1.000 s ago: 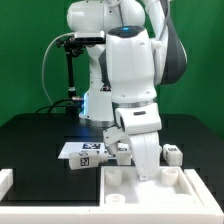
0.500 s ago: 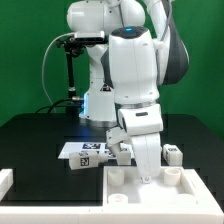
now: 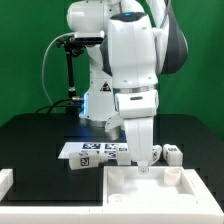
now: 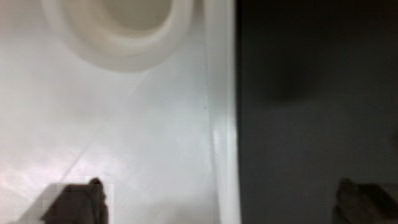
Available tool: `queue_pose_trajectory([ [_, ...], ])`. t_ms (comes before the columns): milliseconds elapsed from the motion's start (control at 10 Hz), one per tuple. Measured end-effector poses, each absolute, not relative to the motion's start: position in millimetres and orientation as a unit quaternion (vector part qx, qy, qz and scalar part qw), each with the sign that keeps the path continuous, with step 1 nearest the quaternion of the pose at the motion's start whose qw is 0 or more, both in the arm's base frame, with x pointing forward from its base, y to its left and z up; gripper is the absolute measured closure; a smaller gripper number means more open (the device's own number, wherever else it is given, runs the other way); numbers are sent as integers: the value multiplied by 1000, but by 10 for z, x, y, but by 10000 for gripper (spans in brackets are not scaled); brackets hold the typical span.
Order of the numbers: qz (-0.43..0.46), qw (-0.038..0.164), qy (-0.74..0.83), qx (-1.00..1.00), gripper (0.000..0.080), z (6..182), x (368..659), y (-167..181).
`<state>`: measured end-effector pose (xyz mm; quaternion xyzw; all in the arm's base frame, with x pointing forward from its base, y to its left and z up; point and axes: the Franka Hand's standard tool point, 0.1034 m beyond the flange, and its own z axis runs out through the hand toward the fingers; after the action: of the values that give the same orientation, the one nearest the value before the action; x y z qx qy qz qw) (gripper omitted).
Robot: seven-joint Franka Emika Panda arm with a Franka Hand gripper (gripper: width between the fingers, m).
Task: Assemble one leg
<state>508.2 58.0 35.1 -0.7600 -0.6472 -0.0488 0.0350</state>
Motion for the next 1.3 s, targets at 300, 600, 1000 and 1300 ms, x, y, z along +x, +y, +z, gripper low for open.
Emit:
queue_pose_trajectory([
  [300,-38,37,-518,-854,151,564,5132,789],
  [600,-49,40,-380,-923,151,606,5141,1103],
  [1000,-25,52,-204,-977,151,592,5055,1202],
  [1300,37,47,-65,-996,151,597,4879,1536],
])
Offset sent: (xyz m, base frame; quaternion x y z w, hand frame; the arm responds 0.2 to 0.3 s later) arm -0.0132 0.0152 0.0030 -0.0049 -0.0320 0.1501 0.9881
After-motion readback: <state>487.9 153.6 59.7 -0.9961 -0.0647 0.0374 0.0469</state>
